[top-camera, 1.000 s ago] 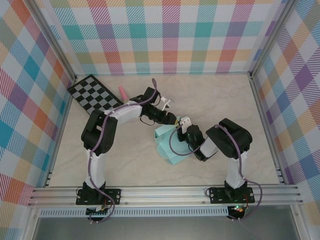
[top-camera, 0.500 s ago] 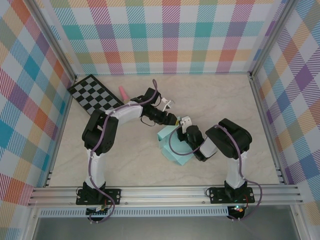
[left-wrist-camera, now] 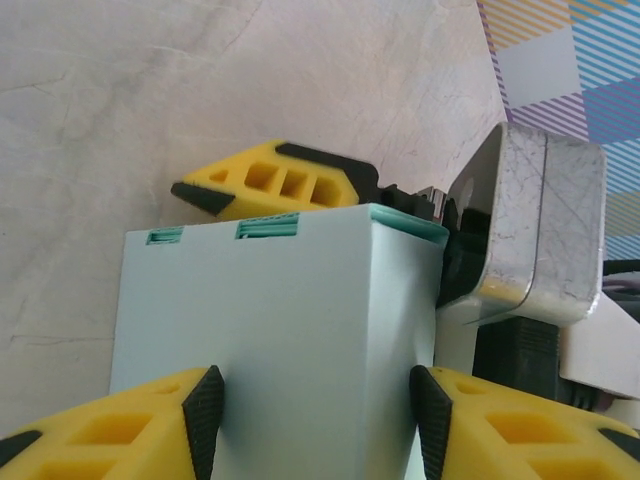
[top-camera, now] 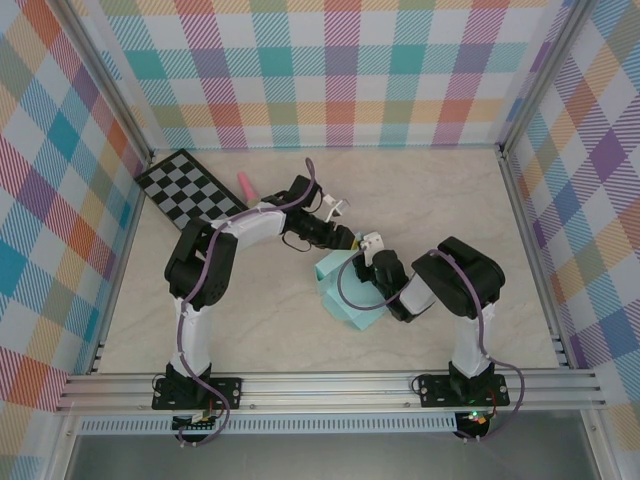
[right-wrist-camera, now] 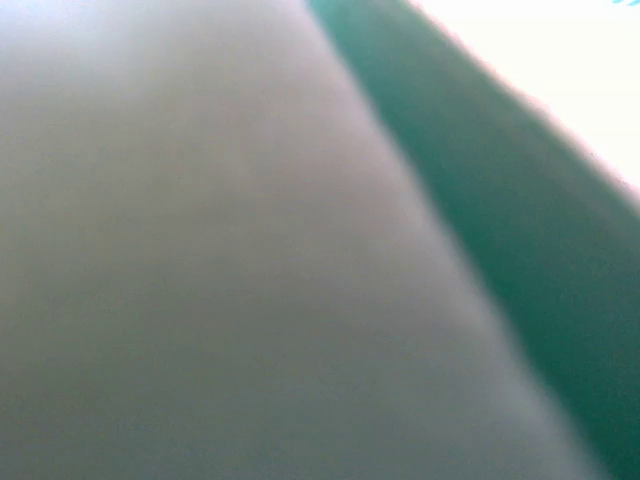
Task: Fold the paper box
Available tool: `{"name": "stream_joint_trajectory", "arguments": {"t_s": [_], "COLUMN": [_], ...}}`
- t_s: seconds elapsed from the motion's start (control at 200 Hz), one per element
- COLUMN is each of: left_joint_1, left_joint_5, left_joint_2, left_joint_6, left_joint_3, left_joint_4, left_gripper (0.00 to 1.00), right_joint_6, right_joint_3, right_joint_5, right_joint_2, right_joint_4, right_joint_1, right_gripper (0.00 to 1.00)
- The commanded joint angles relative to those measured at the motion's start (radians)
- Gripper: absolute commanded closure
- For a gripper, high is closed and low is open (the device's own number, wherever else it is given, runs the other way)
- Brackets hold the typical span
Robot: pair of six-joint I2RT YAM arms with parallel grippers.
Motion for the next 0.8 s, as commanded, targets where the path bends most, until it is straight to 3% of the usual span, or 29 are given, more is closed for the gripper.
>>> {"name": "stream_joint_trajectory", "arguments": {"t_s": [0.0,0.41,0.795], "left_joint_1": [-0.066,-0.045,-0.029], "left_joint_5": [0.062,0.041,0.030], "left_joint_2": [0.049,0.066,0.070], "left_joint_6": [0.029,0.063,0.056], "left_joint_3": [-0.021,0.033,0.033], "left_joint_4": [-0.153,-0.208,-0.210], "left_gripper": [0.47,0.47,0.47], "right_joint_6": [-0.014,-0.092,-0.143], "right_joint_3": [0.008,-0.051,-0.085], "right_joint_5": [-0.060,-0.196,-0.227], "right_joint_2": [-0.037,-0.134,-0.214], "right_joint_4": [-0.003,0.016,-0.005], "right_joint_1": [-0.009,-0.053,-0.080], "right_gripper": [0.63,0.55,0.55]}}
